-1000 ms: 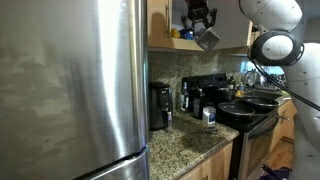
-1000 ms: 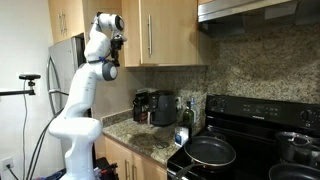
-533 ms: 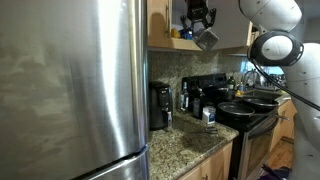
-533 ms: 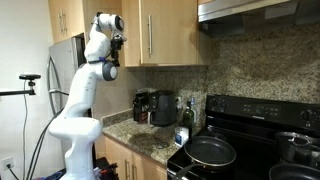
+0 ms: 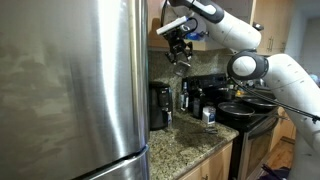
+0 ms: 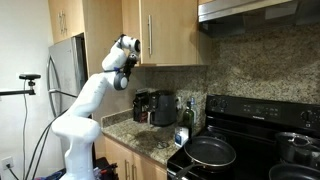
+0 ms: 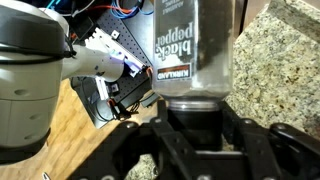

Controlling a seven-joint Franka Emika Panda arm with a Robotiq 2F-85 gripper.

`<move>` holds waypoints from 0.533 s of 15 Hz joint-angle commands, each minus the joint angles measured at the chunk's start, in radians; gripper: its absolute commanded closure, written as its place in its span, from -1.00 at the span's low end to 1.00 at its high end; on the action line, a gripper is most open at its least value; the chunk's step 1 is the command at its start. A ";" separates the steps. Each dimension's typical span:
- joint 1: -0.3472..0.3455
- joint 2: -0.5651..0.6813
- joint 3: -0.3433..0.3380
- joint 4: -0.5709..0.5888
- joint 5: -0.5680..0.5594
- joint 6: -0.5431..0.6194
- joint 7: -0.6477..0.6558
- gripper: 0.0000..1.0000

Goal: Close the drawer of the air fryer, open the right upper cabinet door, remove the black bottle from the cabinet and put it on the countertop

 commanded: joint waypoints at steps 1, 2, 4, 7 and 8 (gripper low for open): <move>0.029 0.079 0.009 0.017 -0.041 -0.046 0.020 0.46; 0.047 0.102 -0.002 0.023 -0.073 -0.055 0.009 0.46; 0.092 0.141 -0.031 0.028 -0.167 -0.103 -0.016 0.46; 0.148 0.175 -0.071 0.019 -0.285 -0.188 -0.027 0.46; 0.143 0.183 -0.067 0.022 -0.269 -0.195 -0.009 0.46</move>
